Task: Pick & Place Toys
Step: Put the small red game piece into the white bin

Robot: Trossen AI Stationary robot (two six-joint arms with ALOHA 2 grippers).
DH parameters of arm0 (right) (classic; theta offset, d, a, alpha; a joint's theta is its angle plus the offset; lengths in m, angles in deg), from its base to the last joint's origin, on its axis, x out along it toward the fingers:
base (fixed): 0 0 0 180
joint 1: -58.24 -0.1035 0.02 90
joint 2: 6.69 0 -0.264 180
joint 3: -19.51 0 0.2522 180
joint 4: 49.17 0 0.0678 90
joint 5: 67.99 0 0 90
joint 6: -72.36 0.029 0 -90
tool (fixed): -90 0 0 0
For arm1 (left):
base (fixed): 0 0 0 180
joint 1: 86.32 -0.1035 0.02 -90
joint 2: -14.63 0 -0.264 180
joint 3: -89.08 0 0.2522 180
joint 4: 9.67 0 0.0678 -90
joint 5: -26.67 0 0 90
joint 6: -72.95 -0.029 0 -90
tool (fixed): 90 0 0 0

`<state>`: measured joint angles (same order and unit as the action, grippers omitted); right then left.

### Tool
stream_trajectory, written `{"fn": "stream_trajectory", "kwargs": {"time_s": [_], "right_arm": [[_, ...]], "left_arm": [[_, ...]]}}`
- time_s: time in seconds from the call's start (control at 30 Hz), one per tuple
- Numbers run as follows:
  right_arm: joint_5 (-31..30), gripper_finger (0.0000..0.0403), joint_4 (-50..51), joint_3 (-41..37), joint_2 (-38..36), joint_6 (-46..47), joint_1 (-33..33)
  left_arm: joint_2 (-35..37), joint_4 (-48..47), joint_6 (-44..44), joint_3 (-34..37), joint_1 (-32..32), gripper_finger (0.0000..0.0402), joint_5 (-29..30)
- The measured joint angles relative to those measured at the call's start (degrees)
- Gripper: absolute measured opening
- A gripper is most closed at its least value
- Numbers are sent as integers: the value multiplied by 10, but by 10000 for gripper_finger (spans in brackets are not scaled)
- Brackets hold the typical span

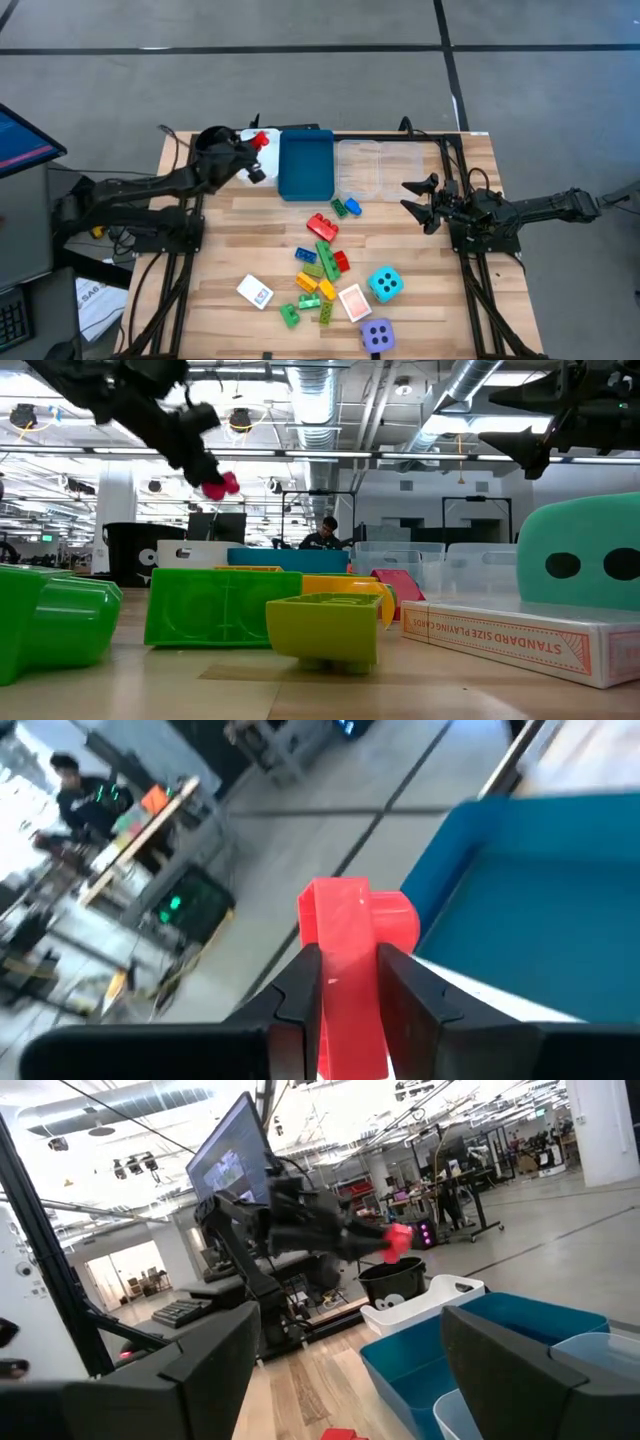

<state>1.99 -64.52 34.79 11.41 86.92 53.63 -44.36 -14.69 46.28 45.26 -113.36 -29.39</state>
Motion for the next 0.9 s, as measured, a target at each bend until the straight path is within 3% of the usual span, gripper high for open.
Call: {"fn": "stream_trajectory", "kwargs": {"time_s": [0.13,0.3,0.5,0.67,0.9], "right_arm": [[0,304,1,0,0,0,0],[0,304,1,0,0,0,0],[0,304,1,0,0,0,0],[-1,304,1,0,0,0,0],[-1,304,2,0,0,0,0]], "left_arm": [[-64,20,0,0,-32,70,-3],[-138,23,2,0,-62,68,-65],[-206,21,-3,0,-88,68,-91],[-222,23,1,0,-100,78,-102],[-186,22,30,0,-101,150,-102]]}}
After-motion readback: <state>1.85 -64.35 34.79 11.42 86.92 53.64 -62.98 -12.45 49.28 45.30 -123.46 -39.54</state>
